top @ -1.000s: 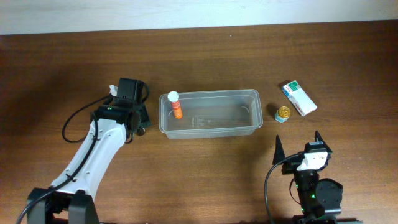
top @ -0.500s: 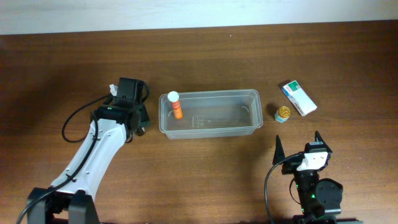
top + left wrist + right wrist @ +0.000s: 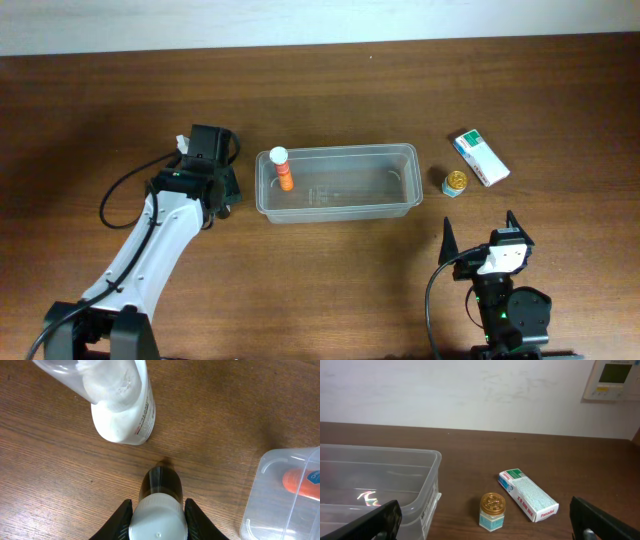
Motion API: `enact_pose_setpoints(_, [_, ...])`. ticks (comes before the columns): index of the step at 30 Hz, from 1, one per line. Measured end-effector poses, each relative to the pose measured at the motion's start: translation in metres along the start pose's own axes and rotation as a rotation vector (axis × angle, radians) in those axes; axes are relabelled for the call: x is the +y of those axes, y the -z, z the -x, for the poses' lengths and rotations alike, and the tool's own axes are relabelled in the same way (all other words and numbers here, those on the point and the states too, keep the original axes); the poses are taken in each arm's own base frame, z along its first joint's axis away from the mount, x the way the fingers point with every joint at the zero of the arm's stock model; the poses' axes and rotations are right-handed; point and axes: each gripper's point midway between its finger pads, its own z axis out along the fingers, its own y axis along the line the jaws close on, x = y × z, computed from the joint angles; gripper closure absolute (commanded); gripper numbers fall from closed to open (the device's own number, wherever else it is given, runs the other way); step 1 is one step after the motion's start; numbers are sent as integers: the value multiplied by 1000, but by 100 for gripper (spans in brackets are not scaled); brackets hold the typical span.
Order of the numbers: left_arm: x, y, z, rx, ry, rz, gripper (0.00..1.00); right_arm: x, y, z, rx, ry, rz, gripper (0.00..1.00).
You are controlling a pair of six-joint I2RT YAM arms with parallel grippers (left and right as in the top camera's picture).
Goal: Pack container
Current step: 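Move left gripper back and lower onto the dark brown bottle, then grasp the dark brown bottle and carry it over the container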
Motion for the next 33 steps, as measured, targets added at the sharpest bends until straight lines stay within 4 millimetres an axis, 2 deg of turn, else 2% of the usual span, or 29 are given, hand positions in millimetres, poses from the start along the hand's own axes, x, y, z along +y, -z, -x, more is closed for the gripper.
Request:
enact_pose_setpoints(6, [-2, 11, 2, -14, -26, -30, 85, 0, 0, 0, 0, 0, 0, 2])
enact_pose_setpoints(15, [1, 79, 27, -201, -41, -129, 85, 0, 0, 0, 0, 0, 0, 2])
enact_pose_setpoints(24, [-14, 118, 22, -201, -74, -281, 85, 0, 0, 0, 0, 0, 0, 2])
enact_pose_setpoints(33, [-36, 176, 42, -265, -116, -390, 85, 0, 0, 0, 0, 0, 0, 2])
